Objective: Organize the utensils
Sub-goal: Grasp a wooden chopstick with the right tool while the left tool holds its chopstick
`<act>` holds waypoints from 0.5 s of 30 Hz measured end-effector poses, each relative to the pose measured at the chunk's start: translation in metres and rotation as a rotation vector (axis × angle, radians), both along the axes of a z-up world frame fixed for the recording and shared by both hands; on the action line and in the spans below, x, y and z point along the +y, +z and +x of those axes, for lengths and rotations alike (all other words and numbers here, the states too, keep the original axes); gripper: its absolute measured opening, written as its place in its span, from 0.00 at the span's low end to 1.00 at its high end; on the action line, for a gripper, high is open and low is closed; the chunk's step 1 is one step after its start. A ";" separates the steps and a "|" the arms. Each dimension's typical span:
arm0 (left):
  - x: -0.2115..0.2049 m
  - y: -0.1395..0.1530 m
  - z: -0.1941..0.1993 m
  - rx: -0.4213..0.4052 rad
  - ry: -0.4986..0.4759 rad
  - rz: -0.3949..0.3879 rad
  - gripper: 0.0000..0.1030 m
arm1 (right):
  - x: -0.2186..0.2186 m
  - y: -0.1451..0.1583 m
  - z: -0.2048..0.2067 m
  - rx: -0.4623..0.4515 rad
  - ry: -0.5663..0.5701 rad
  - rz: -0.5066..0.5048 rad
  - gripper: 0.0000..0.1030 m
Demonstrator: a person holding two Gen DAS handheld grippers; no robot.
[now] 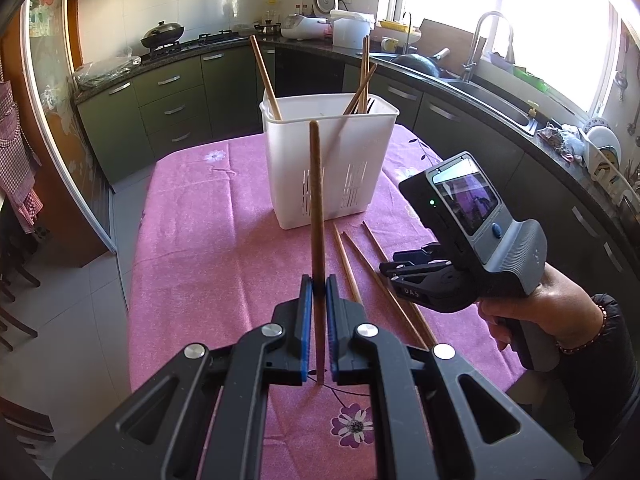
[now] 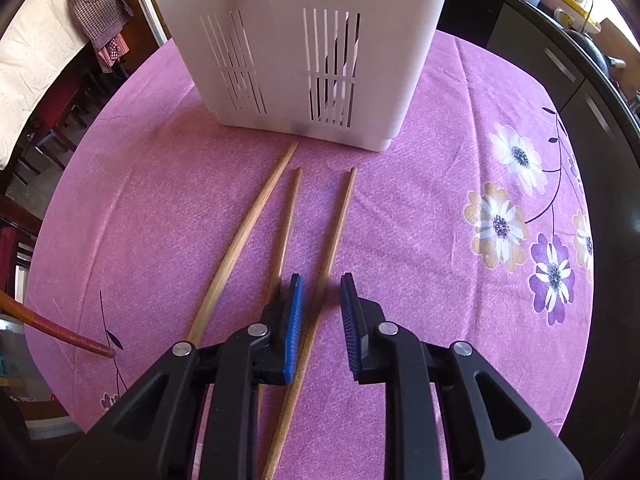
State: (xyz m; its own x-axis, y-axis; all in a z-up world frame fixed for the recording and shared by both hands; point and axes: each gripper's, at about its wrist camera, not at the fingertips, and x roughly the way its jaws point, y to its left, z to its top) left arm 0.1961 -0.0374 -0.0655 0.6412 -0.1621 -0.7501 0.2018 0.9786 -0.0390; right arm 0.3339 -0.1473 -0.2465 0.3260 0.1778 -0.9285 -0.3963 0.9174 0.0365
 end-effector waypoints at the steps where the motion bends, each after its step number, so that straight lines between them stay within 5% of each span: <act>1: -0.001 0.000 0.000 0.000 -0.001 0.001 0.07 | 0.000 0.001 0.002 0.000 -0.005 0.009 0.15; 8: -0.002 0.000 -0.001 0.000 -0.003 0.005 0.07 | -0.011 0.012 0.008 -0.008 -0.036 0.076 0.07; 15: -0.003 -0.001 -0.001 0.004 -0.005 0.009 0.07 | -0.048 0.079 -0.026 -0.167 -0.049 0.202 0.07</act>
